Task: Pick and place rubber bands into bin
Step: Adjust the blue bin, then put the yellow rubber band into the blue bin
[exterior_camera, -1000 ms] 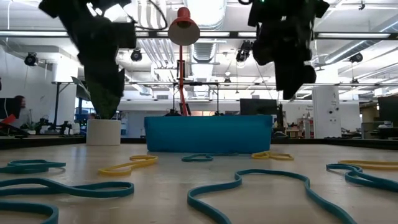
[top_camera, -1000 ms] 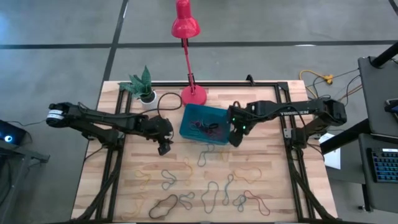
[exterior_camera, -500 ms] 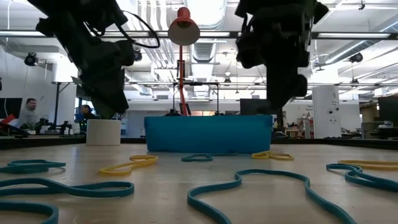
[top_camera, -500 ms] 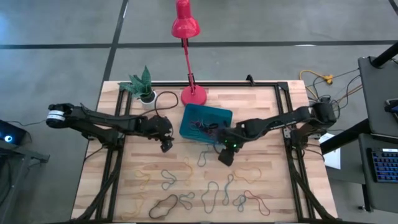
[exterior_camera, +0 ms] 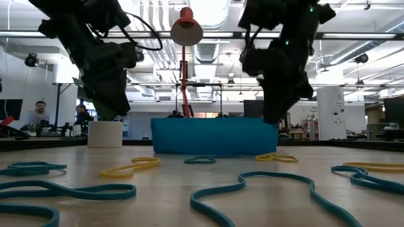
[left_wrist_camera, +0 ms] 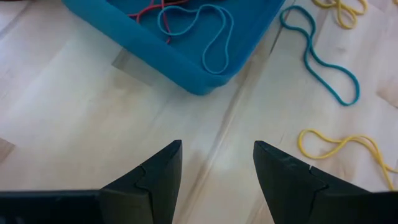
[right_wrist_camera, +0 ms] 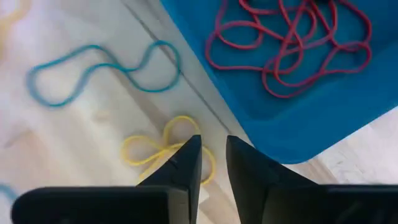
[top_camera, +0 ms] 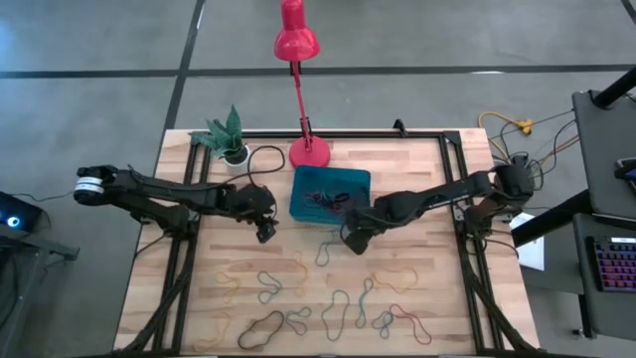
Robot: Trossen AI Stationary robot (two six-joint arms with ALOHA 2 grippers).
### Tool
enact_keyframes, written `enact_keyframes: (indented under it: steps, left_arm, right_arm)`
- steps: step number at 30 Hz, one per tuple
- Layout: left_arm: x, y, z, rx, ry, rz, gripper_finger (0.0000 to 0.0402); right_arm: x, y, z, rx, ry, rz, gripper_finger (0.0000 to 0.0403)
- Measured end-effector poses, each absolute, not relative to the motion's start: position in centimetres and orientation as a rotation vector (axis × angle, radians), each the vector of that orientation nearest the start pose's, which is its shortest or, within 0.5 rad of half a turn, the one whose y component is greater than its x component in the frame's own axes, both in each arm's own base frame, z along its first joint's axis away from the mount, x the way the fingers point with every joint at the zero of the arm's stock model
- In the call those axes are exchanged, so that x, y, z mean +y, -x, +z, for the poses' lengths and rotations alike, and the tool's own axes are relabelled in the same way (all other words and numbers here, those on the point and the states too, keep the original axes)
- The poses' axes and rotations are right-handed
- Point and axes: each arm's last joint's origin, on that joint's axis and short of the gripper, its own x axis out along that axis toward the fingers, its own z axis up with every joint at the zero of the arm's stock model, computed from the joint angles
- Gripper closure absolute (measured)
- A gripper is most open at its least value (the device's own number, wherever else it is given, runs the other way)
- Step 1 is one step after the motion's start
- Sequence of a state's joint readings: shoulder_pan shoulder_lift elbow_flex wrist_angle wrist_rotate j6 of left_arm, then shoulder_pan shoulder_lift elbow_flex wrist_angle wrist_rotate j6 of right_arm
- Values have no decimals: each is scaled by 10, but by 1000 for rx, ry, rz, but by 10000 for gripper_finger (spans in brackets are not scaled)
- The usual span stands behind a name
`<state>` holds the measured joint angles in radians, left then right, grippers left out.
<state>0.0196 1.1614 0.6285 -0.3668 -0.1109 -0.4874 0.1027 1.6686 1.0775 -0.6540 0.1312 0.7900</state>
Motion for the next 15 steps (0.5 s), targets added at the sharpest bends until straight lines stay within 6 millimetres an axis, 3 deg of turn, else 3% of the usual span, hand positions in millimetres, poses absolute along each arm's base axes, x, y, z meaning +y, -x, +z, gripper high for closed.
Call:
enact_keyframes:
  steps: [8,15]
  left_arm:
    - [7,-216,197,857,430,310,219]
    - [6,-218,198,851,440,286,219]
  right_arm:
    - [48,-306,211,1174,-422,-151,316]
    - [77,-303,200,1216,-108,47,255]
